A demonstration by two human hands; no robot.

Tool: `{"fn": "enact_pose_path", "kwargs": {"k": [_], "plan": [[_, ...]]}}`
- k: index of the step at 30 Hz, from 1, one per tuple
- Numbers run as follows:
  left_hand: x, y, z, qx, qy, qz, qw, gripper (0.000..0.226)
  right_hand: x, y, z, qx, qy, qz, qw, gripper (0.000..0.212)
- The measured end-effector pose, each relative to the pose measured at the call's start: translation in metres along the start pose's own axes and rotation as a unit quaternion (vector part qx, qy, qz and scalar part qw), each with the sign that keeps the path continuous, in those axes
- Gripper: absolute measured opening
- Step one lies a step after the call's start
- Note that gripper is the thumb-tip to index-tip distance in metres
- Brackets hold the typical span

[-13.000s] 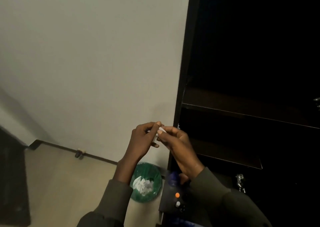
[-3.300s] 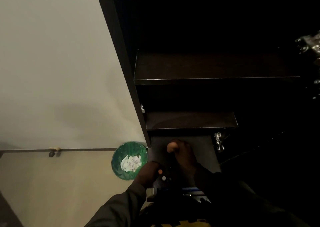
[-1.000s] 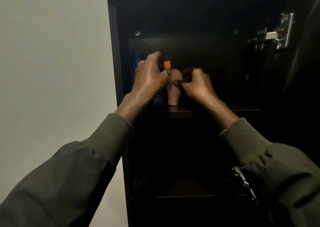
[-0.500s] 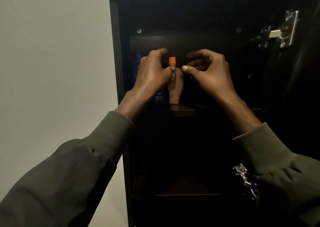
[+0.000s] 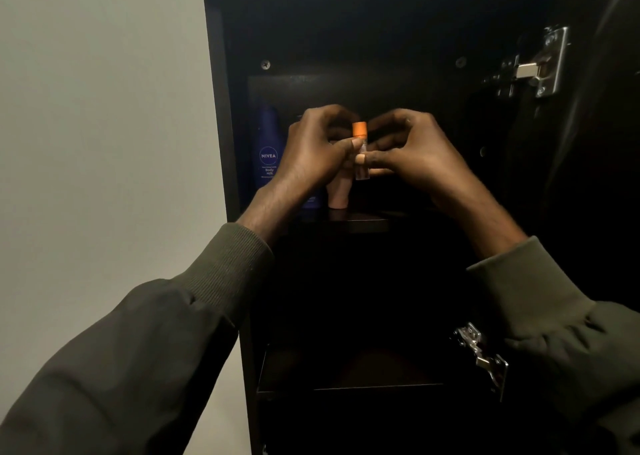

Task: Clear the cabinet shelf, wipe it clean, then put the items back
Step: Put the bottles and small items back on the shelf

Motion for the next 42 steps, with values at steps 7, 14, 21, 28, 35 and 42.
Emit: {"fn": "enact_pose_path", "kwargs": {"k": [7,14,21,28,35,42], "plan": [[-0.005,0.006,-0.003,-0.007,-0.018,0.015,1.000,0.029,0.000,-0.028,0.008,0.061,-0.036,-0.066,0.995,0.044],[-0.004,0.011,-0.006,0.004,-0.016,0.060,0.998,0.024,0.014,-0.045,0.008,0.083,-0.006,-0.114,0.990,0.042],[0.000,0.018,-0.006,0.001,0.010,0.064,0.998,0.022,0.022,-0.052,0.009,0.108,0.010,-0.120,0.987,0.045],[0.001,0.021,-0.006,-0.003,0.010,0.064,0.998,0.021,0.020,-0.050,0.004,0.114,0.003,-0.131,0.985,0.057],[0.000,0.029,-0.012,-0.014,0.008,0.052,0.999,0.022,0.004,-0.034,-0.002,0.051,-0.068,-0.151,0.985,0.056],[-0.003,0.031,-0.016,-0.019,0.017,0.048,0.999,0.023,0.009,-0.033,0.000,0.057,-0.067,-0.166,0.982,0.041]]}}
Point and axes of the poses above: each hand's wrist, its own z-axis towards the middle knuckle, its own x-axis out of the palm, y = z × x, the point moved 9 cm from there along z, towards the middle knuckle, and after that the axes turned 4 degrees about -y, right-handed, at the moved point
